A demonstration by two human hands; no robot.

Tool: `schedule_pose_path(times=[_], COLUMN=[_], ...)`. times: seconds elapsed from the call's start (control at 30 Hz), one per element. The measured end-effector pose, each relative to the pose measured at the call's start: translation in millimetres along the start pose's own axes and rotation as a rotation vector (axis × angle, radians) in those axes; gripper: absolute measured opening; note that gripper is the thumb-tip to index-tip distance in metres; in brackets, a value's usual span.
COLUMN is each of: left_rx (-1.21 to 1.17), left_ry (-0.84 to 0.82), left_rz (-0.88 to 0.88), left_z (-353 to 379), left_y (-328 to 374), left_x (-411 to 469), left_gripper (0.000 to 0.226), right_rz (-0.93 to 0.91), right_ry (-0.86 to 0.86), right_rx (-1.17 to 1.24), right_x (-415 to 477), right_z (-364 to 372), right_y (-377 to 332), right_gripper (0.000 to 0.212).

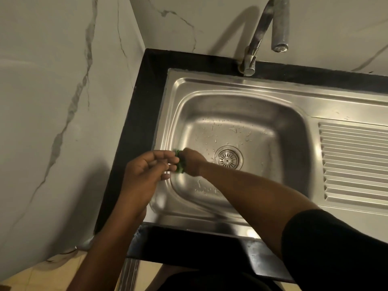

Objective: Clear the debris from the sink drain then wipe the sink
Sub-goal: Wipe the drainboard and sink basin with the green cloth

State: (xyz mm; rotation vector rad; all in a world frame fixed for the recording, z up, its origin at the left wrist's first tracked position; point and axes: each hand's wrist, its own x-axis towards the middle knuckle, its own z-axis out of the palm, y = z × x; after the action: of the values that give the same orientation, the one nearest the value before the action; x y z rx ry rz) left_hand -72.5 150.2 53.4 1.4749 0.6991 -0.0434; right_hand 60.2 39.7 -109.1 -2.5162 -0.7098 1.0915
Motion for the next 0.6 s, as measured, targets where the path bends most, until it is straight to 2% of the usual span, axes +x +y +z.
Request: schedule_pose_path(times=[0.1,0.2,0.3,0.37,0.43,0.5,0.57,0.6], left_rx=[0.037,0.044,0.030,0.019,0.002,-0.022,-0.036,-0.041], left_ry=[-0.021,-0.030,-0.021,-0.015,-0.006,0.010,0.027,0.033], left_rz=[0.008,0.014,0.018,0.021,0.018,0.005,-0.006,-0.009], left_z=[11.1,18.8,20.4,18.8,16.3,13.8,11.3,9.8], left_y=[8.0,13.7,15.1,13.6,10.0,5.2,0.4,-1.8], left_x=[-1.0,-1.5,-1.6,-0.8,0.8,1.4,0.8,-0.2], left_gripper=[0.029,0.029,0.028,0.028,0.030,0.030,0.029,0.029], right_rz=[-0.102,-0.116,-0.243,-0.342,-0.395,-0.344,-0.156,-0.044], right_ry=[-0.149,-0.284,-0.436,-0.479,-0.347,-0.047,0.286,0.412], right_rx=[-0.221,-0.164,-0.195,-0.271,-0.193,0.081,0.535,0.845], right_x=[-22.9,-38.4,-48.5,-53.4,-51.0,-43.4,-34.2,-30.6], right_z=[15.4,19.3,8.4,-9.3,-29.7,-53.6,-75.1,-82.8], right_y=[-0.6,4.0,15.2,24.4,36.4,43.8,49.0,49.3], right_gripper=[0.032,0.034,0.032,0.028,0.033,0.038,0.040,0.038])
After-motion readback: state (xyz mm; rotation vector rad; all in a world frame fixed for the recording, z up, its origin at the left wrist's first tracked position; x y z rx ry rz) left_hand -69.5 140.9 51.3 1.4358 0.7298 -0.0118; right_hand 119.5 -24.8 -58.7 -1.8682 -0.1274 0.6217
